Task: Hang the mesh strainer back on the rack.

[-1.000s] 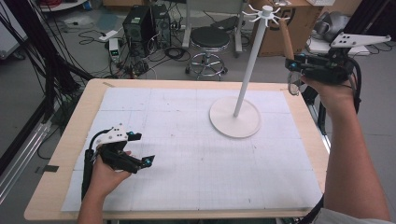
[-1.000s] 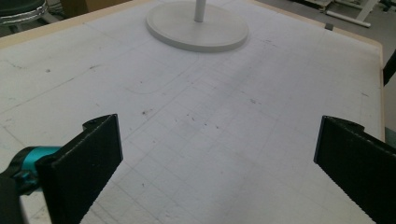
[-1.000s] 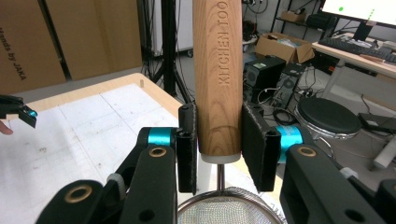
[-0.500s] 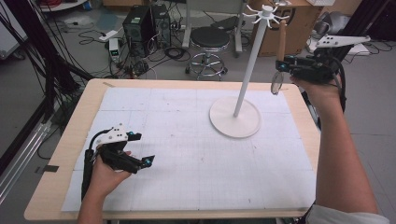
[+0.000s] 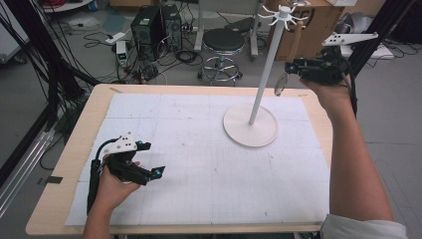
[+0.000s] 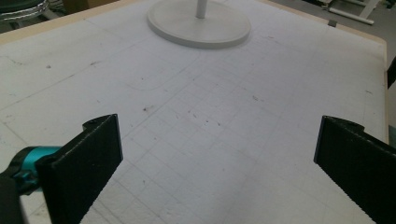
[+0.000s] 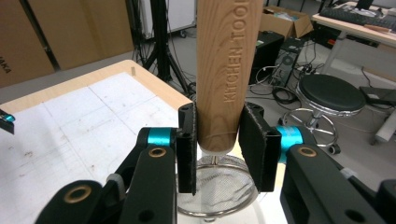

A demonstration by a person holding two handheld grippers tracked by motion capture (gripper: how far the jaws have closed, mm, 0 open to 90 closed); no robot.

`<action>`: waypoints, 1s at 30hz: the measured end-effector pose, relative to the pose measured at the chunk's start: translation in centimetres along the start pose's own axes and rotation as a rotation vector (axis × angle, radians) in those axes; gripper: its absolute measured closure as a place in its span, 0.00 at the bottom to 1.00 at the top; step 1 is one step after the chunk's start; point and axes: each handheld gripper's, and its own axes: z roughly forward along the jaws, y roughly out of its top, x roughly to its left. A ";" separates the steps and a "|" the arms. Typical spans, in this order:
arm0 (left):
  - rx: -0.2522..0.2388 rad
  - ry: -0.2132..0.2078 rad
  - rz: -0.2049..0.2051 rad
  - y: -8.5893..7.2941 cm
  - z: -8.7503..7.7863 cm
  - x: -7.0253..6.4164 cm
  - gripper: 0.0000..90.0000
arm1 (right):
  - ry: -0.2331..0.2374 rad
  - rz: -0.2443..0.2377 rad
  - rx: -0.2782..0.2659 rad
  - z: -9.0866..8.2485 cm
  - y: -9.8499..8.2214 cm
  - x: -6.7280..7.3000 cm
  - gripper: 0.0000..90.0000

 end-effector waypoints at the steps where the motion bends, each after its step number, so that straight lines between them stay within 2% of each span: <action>1: 0.001 0.001 -0.001 0.0 0.0 0.0 0.02 | -0.003 0.002 0.013 0.0 0.0 0.2 0.71; 3: 0.001 -0.003 -0.002 0.0 0.1 0.0 0.02 | -0.018 -0.018 0.033 0.3 -0.1 0.3 0.57; 5: 0.006 -0.003 0.001 0.0 0.1 0.0 0.02 | -0.028 -0.039 0.046 0.5 -0.2 0.5 0.54; 8: 0.007 -0.006 0.002 0.0 0.2 -0.1 0.02 | -0.028 -0.018 0.027 0.4 -0.5 0.8 0.49; 12: 0.004 -0.004 -0.001 0.0 0.2 -0.1 0.02 | -0.027 -0.004 0.026 -0.2 -0.9 1.0 0.46; 14: 0.003 -0.005 -0.001 0.0 0.2 -0.1 0.02 | -0.027 -0.021 0.017 -0.4 -1.2 1.0 0.44; 15: 0.003 -0.007 -0.001 0.0 0.2 -0.1 0.02 | -0.034 -0.012 0.025 -0.5 -1.4 1.1 0.43; 17: -0.001 -0.010 -0.002 0.0 0.2 -0.1 0.02 | -0.038 -0.013 0.013 -0.8 -1.6 1.1 0.40; 18: 0.000 -0.010 -0.002 0.0 0.2 -0.1 0.02 | -0.040 0.008 0.010 -1.0 -1.8 1.2 0.38; 19: 0.001 -0.009 -0.002 0.0 0.2 -0.1 0.02 | -0.041 -0.001 -0.008 -1.1 -1.9 1.1 0.36; 22: 0.003 -0.008 -0.001 0.0 0.2 -0.1 0.02 | -0.043 0.008 -0.037 -1.6 -2.3 1.4 0.35; 28: 0.007 -0.009 0.001 0.0 0.3 -0.2 0.02 | 0.000 0.013 -0.048 -2.0 -3.4 1.9 0.34; 30: 0.006 -0.008 -0.002 0.0 0.3 -0.2 0.02 | 0.019 0.008 -0.066 -2.1 -3.8 2.1 0.32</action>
